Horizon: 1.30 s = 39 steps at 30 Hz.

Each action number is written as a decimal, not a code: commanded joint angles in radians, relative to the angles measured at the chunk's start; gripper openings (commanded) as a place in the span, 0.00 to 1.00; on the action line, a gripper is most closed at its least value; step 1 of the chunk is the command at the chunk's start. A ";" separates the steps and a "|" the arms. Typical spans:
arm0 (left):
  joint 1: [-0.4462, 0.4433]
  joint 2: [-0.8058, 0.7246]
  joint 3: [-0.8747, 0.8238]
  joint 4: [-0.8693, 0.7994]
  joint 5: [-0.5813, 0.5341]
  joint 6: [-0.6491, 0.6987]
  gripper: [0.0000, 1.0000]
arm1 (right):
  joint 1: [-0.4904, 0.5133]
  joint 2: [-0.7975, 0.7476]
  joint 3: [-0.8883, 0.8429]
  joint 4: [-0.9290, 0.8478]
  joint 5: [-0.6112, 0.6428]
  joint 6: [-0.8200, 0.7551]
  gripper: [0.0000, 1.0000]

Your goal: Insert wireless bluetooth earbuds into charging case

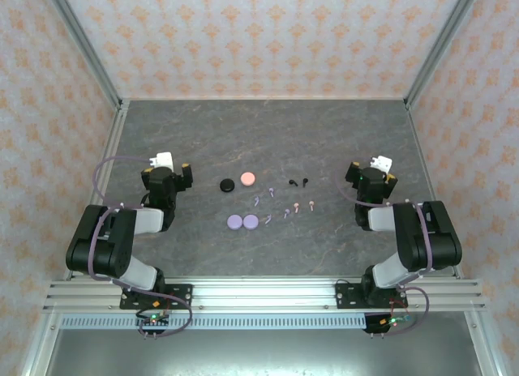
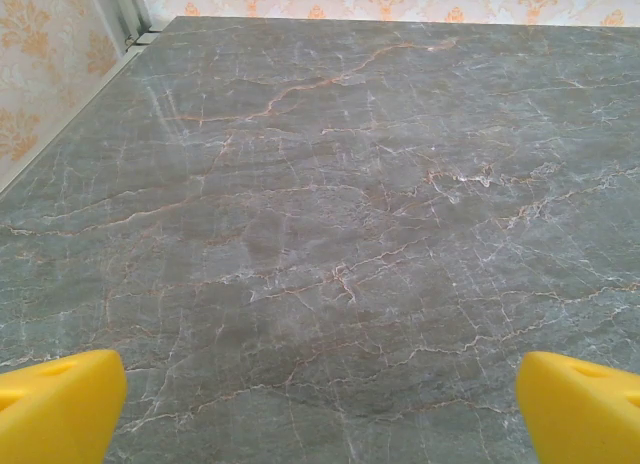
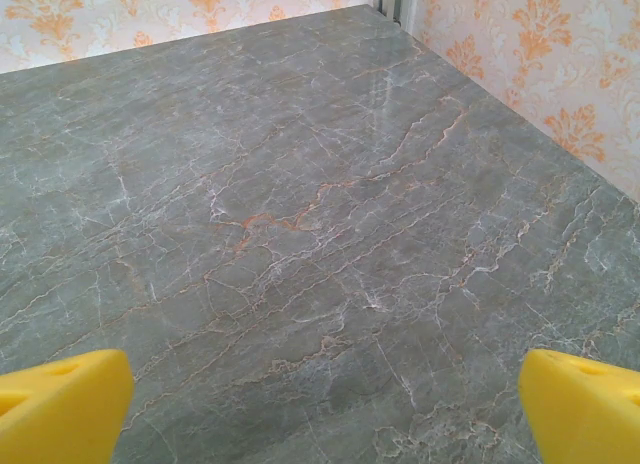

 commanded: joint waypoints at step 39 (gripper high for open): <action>-0.004 -0.574 0.213 -0.646 0.274 -0.175 1.00 | 0.024 -0.486 0.286 -0.909 -0.301 0.149 0.99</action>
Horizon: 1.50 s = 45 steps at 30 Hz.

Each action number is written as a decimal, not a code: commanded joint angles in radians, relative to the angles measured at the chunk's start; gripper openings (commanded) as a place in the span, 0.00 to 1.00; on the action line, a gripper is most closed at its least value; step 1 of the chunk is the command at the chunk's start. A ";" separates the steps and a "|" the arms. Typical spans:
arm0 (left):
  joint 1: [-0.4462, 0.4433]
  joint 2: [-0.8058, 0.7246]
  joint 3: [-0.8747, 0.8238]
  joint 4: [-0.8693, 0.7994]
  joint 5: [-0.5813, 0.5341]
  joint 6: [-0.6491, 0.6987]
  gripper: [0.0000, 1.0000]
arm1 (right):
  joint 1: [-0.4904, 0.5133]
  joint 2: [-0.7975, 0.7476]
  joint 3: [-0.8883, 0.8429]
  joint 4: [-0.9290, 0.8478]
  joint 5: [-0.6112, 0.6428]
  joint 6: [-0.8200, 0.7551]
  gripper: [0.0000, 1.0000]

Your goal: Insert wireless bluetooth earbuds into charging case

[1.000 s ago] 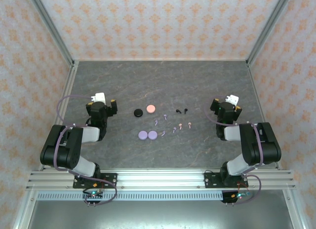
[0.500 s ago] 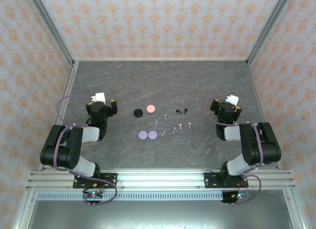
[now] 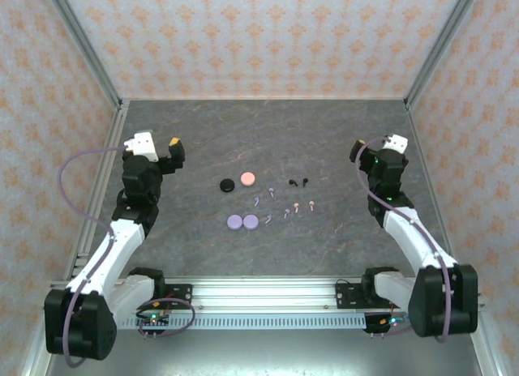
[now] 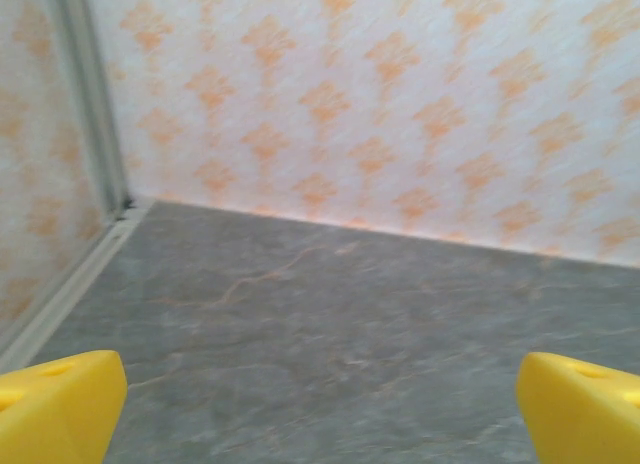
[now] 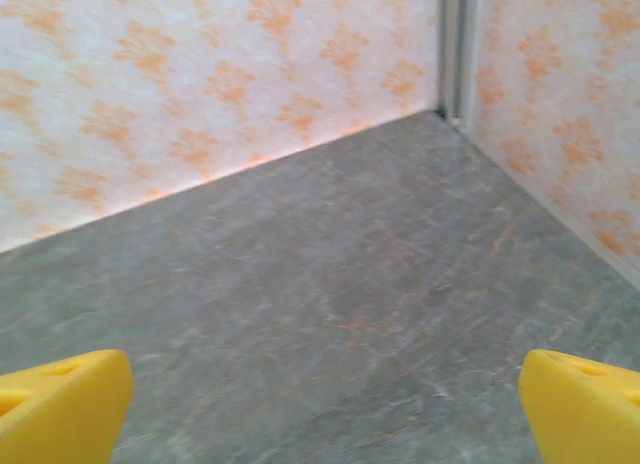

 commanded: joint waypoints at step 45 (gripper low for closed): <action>-0.082 -0.209 -0.052 -0.434 0.264 -0.361 1.00 | 0.647 1.131 1.200 -0.826 -0.234 -0.018 0.88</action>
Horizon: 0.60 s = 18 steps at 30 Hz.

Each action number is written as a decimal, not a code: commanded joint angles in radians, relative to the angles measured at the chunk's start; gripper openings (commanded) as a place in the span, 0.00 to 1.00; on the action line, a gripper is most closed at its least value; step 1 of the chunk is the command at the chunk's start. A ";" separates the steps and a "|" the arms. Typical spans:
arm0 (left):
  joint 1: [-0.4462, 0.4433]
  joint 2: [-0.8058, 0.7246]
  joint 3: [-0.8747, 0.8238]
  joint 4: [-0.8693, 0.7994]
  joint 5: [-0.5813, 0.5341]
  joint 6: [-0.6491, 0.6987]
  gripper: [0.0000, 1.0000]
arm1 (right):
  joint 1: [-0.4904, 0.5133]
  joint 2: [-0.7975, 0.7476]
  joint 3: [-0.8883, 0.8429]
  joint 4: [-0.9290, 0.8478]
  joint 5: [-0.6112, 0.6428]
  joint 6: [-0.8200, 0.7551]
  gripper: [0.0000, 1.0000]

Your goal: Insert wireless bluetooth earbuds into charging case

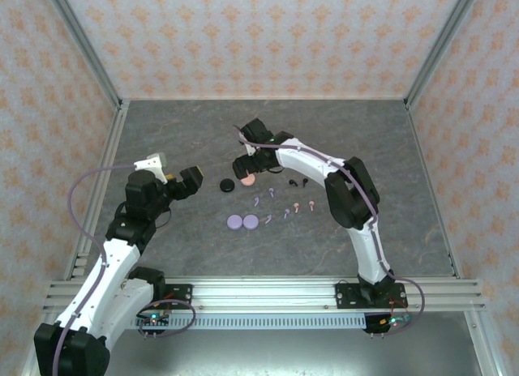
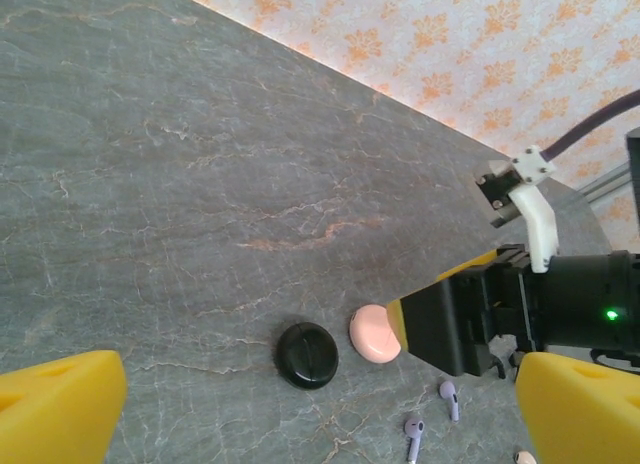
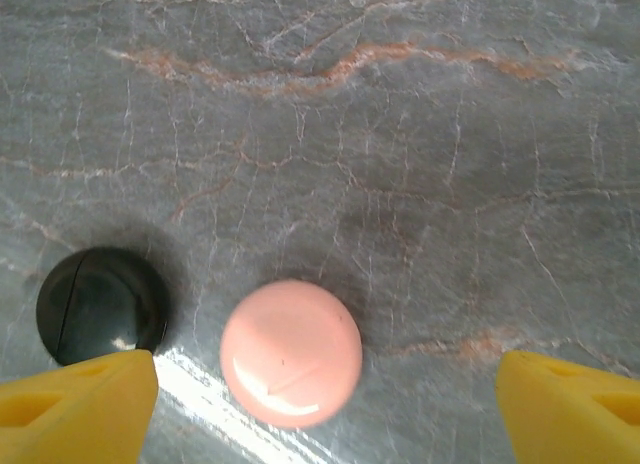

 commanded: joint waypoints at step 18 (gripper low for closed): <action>-0.005 -0.023 -0.009 -0.035 -0.032 0.007 1.00 | 0.041 0.159 0.138 -0.115 0.116 0.104 0.88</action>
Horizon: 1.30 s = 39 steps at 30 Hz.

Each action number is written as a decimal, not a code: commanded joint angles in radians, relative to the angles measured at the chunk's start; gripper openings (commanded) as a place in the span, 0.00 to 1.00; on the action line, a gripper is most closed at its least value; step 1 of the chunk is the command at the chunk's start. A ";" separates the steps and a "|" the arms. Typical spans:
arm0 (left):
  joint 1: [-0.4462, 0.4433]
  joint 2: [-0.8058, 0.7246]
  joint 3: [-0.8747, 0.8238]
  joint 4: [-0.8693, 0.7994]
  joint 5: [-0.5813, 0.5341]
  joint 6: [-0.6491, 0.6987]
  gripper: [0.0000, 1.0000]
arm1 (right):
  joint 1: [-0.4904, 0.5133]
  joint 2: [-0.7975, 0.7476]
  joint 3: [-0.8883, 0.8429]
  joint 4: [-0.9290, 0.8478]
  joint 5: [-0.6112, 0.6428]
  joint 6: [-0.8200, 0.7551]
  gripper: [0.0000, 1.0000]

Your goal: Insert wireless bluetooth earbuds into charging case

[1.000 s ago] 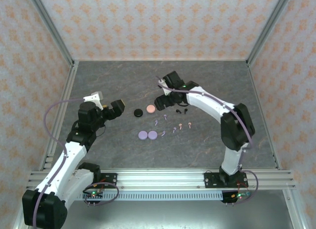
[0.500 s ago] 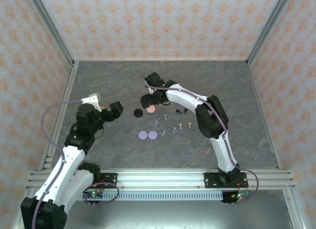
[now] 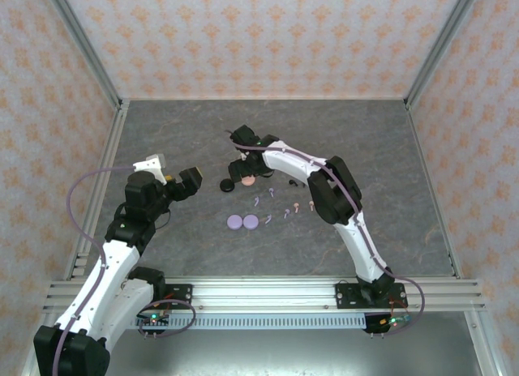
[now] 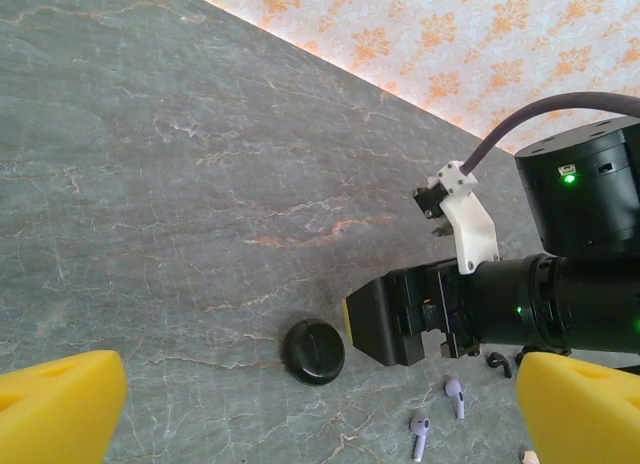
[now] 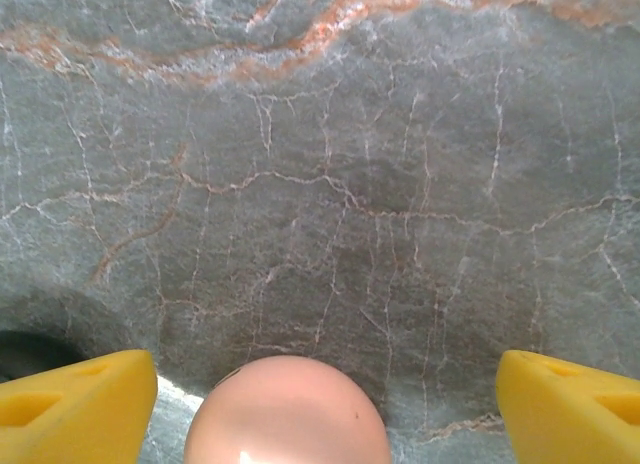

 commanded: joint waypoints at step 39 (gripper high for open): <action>-0.007 0.041 0.030 -0.003 -0.019 -0.005 1.00 | 0.008 -0.117 -0.191 0.003 0.075 0.039 0.63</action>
